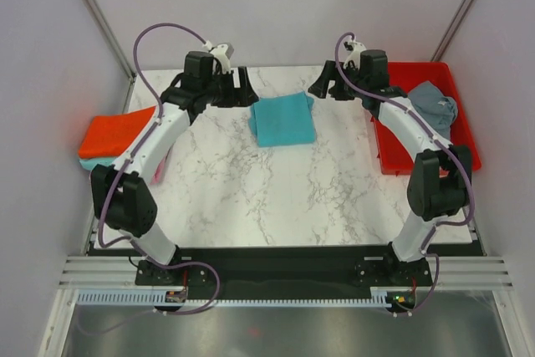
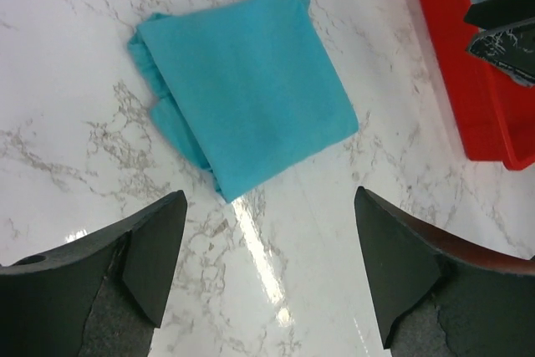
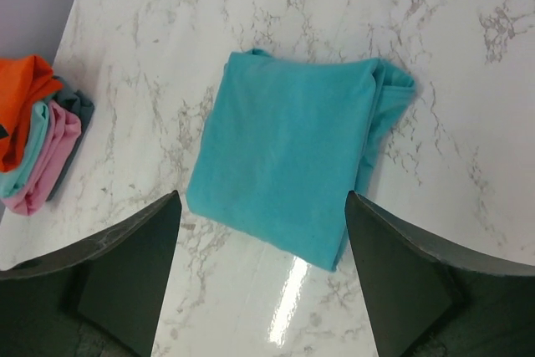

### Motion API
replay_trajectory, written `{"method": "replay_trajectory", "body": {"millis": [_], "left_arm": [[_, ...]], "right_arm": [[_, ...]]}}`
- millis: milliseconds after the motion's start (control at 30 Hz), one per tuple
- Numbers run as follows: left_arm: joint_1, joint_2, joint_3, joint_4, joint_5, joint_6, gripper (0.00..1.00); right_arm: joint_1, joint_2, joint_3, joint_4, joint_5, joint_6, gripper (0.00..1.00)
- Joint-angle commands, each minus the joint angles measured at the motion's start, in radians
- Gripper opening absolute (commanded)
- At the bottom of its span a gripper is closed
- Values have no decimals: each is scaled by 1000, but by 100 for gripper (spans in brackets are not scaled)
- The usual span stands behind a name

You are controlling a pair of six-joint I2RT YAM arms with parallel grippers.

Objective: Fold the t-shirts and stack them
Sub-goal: Fold the tshirt

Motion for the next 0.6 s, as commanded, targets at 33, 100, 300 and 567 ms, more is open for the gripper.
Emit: {"method": "replay_trajectory", "body": {"millis": [33,100,300,567], "left_arm": [[2,-155,-106,-2,9,78,90],[2,-203,-124,-4,-11,116,92],[2,-387,-178,-1,-16,150,99],[-70,-407,-22,26,-68,238,99]], "right_arm": [[0,-142,-79,-28,41,-122,91],[0,-188,-118,-39,66,-165,98],[2,-357,-213,-79,104,-228,98],[-9,-530,-317,-51,67,-282,98]]}}
